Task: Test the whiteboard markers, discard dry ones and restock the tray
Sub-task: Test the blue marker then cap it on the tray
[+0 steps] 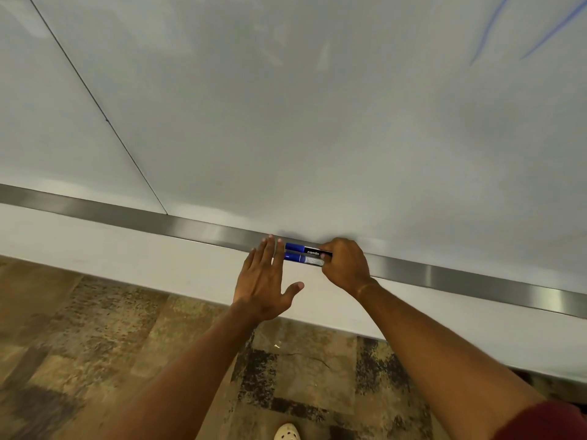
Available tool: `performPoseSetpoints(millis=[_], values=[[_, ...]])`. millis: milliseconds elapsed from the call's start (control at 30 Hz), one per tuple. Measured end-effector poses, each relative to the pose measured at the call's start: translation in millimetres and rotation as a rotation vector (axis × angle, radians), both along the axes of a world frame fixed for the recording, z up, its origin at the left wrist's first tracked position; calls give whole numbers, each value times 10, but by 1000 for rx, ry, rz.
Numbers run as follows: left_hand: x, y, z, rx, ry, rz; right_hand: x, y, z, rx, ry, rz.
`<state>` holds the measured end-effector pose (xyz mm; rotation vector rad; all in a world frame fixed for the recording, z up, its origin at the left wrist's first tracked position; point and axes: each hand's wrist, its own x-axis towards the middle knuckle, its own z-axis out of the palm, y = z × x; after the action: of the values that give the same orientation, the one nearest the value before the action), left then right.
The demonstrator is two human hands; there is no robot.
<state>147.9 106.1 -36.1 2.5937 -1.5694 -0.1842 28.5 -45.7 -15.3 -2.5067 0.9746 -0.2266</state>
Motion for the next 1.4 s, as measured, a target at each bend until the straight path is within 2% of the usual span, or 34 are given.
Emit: performPoseSetpoints(millis=[367, 633, 1100, 1400], values=[[41, 4, -46, 30, 15, 7, 70, 1, -80, 89, -49, -37], [23, -13, -61, 35, 31, -2, 87, 17, -79, 73, -46, -24], [-42, -127, 32, -46, -16, -82, -237, 132, -192, -204, -21, -27], [-387, -323, 81, -61, -25, -200, -869, 176, -221, -227, 83, -95]])
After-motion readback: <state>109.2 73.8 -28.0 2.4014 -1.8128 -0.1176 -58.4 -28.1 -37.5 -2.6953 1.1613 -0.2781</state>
